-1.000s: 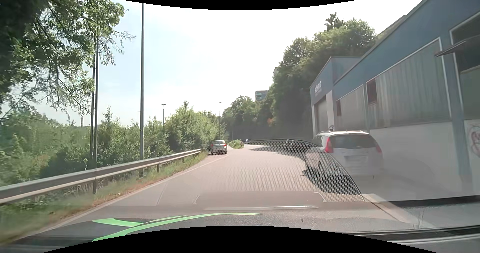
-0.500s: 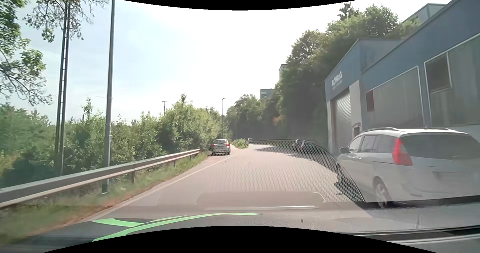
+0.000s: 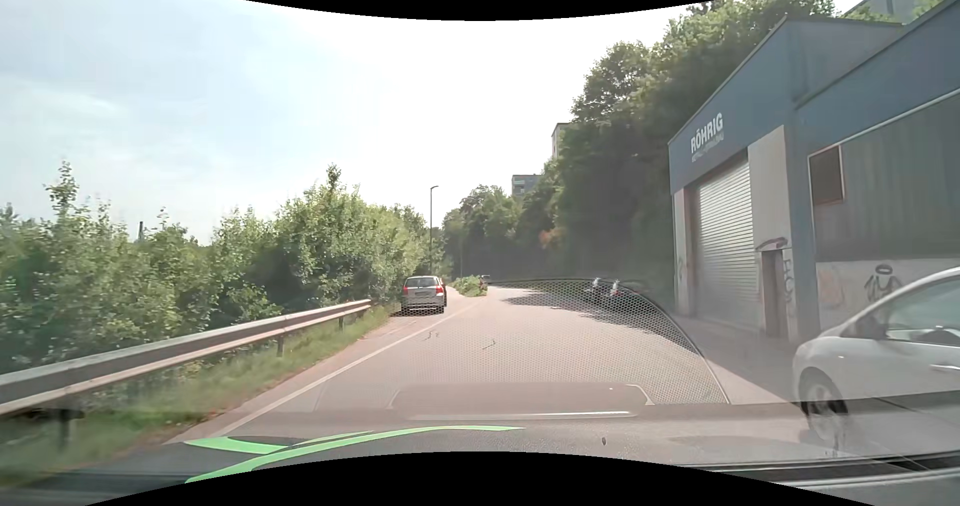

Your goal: Follow the waypoints while adhering to traffic rules and regulations

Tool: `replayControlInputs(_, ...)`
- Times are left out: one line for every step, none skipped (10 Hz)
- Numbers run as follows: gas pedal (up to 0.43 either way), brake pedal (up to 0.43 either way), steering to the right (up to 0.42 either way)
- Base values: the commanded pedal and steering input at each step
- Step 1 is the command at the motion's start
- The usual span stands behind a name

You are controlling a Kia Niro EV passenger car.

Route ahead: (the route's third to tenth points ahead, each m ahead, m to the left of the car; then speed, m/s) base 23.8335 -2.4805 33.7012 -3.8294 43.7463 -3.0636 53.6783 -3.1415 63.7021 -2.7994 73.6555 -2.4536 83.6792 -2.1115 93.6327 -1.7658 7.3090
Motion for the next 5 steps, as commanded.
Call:
replayControlInputs(0.350,0.000,0.052)
replayControlInputs(0.331,0.000,0.056)
replayControlInputs(0.331,0.000,0.058)
replayControlInputs(0.331,0.000,0.058)
replayControlInputs(0.331,0.000,0.058)
